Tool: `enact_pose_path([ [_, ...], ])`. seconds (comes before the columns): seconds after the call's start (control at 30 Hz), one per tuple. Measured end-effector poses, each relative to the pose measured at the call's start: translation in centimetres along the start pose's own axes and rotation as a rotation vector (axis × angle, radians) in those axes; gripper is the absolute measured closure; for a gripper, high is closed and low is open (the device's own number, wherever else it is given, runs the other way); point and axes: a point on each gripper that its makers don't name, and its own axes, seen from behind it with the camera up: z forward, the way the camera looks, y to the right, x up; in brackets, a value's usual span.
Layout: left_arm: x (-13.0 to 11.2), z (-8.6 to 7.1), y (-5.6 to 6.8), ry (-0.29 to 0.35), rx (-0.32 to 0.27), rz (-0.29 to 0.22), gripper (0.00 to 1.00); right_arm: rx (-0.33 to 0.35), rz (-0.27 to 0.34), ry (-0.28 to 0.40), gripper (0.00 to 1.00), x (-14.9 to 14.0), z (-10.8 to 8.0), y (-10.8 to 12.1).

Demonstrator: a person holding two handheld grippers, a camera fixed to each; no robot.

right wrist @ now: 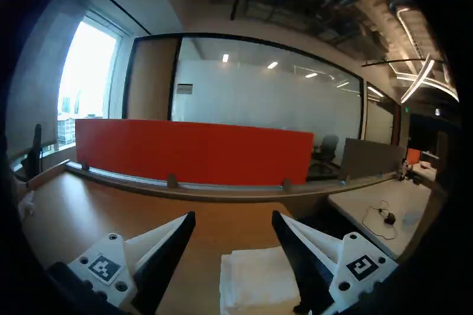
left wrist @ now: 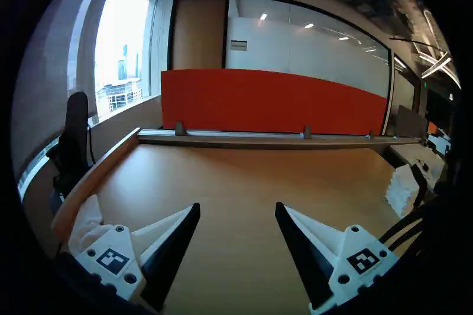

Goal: Fold towel

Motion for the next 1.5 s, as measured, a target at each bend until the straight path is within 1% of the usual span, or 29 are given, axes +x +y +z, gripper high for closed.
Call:
enact_pose_path([
  [0.3,3.6,0.5,-0.9,0.089,0.006,-0.001,0.06,0.037,0.017,0.025,0.0,1.5,0.1,-3.2],
  [0.53,6.0,0.6,-1.5,0.152,0.009,-0.013,0.06,0.078,0.022,0.043,0.0,2.7,0.3,-6.5],
  [0.7,7.2,0.7,-1.7,0.181,0.006,-0.016,0.06,0.104,0.034,0.058,0.0,3.4,0.4,-9.3],
  [0.97,8.7,0.9,-2.3,0.229,0.017,-0.016,0.06,0.119,0.046,0.089,0.0,5.1,0.6,-13.2],
  [1.1,9.3,1.0,-2.6,0.243,0.021,-0.029,0.06,0.138,0.048,0.095,0.0,5.7,0.5,-15.0],
  [1.2,10.1,1.0,-2.7,0.264,0.019,-0.031,0.06,0.144,0.047,0.098,0.0,5.8,0.5,-15.9],
  [1.5,11.1,0.8,-2.7,0.299,0.014,0.012,0.06,0.16,0.047,0.085,0.0,6.7,0.2,-17.2],
])
